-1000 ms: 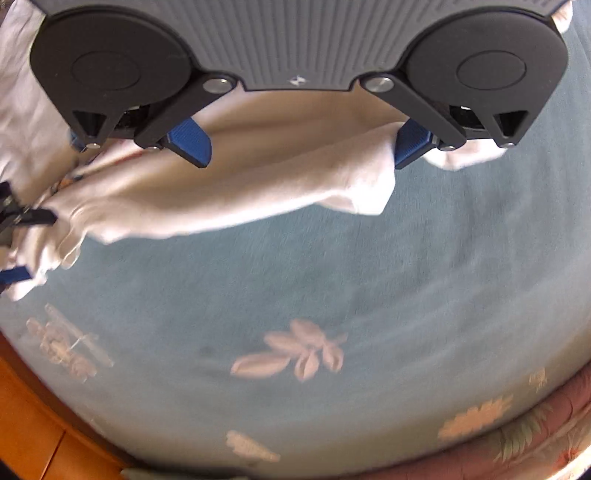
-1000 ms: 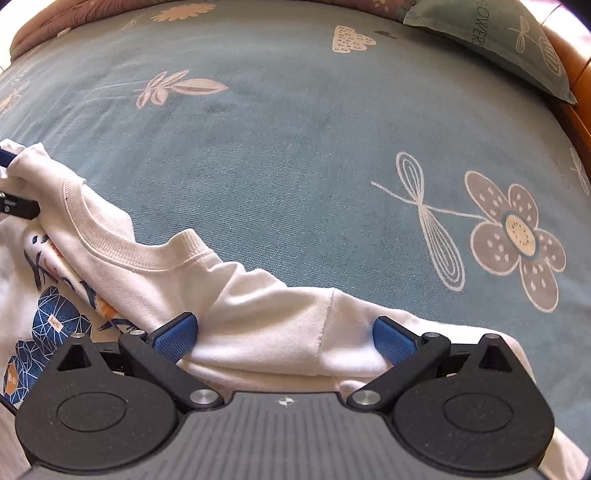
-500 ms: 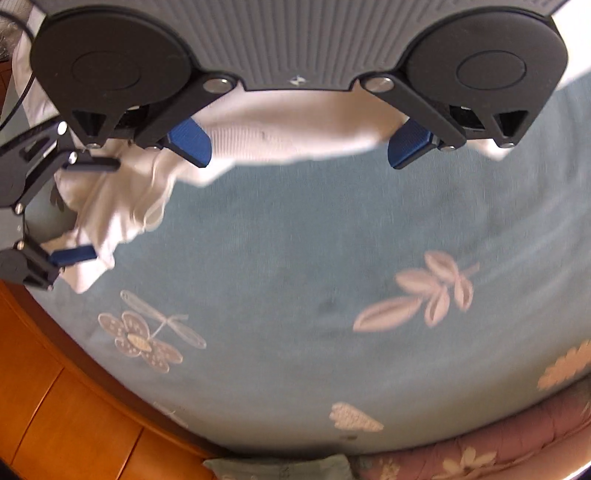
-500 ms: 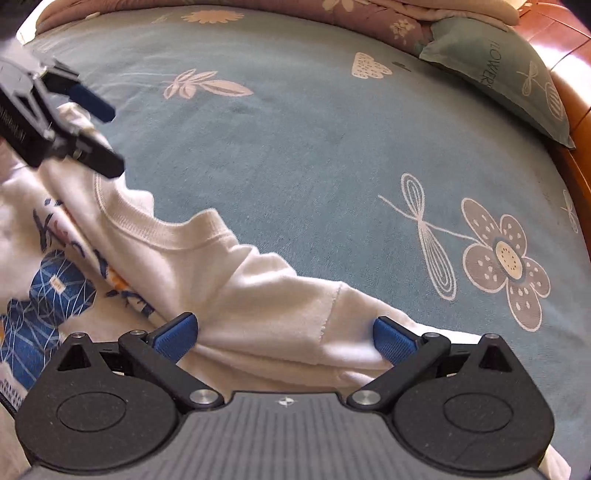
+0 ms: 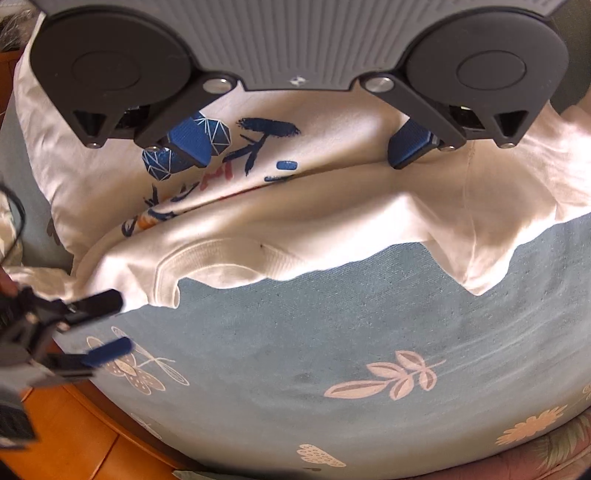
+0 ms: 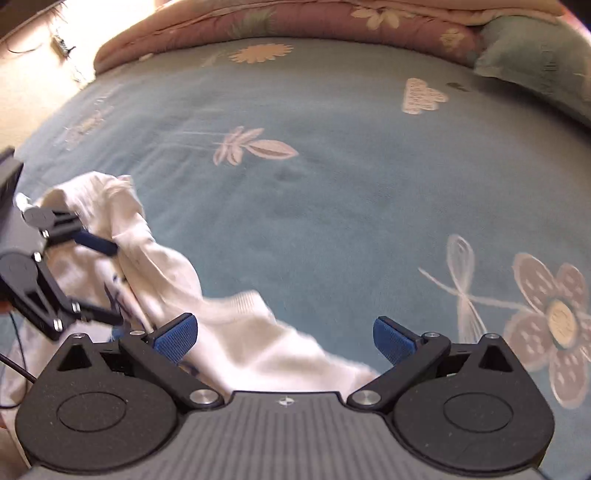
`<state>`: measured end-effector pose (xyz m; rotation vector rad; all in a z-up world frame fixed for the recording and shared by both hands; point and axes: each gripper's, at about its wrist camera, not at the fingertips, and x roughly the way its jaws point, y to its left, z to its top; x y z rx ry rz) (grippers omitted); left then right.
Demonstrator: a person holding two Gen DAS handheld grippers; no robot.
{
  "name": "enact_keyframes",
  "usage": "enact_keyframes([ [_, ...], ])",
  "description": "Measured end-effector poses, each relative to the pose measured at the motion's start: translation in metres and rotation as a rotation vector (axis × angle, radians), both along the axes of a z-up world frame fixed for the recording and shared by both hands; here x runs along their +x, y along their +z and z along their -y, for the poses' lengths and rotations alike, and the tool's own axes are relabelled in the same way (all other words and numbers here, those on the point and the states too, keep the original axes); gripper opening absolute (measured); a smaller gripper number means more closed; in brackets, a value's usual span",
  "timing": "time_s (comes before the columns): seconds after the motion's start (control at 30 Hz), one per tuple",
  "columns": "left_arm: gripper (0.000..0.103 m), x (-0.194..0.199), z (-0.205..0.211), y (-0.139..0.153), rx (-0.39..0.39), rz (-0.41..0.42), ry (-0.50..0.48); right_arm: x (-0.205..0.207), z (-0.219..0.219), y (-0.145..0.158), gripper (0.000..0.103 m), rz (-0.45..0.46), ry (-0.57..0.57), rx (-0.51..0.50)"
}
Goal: Fold clothes
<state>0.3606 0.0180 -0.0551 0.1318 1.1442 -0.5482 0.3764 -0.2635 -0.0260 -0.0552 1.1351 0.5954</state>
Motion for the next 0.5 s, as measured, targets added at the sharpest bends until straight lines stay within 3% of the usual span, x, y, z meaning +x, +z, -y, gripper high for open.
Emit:
enact_keyframes([
  [0.1, 0.101, -0.001, -0.004, 0.002, -0.018, -0.008, 0.017, 0.026, -0.002, -0.027, 0.103, -0.203, 0.025, 0.069],
  [0.2, 0.101, -0.004, -0.011, 0.004, -0.027, -0.011, 0.040, 0.024, 0.003, -0.029, 0.103, -0.284, 0.011, 0.134],
  [0.33, 0.101, -0.008, -0.018, 0.008, -0.032, -0.003, 0.061, 0.009, 0.004, -0.015, 0.103, -0.328, 0.006, 0.231],
  [0.5, 0.101, -0.007, -0.023, 0.022, -0.052, 0.016, 0.084, -0.008, -0.002, 0.007, 0.103, -0.317, 0.024, 0.308],
])
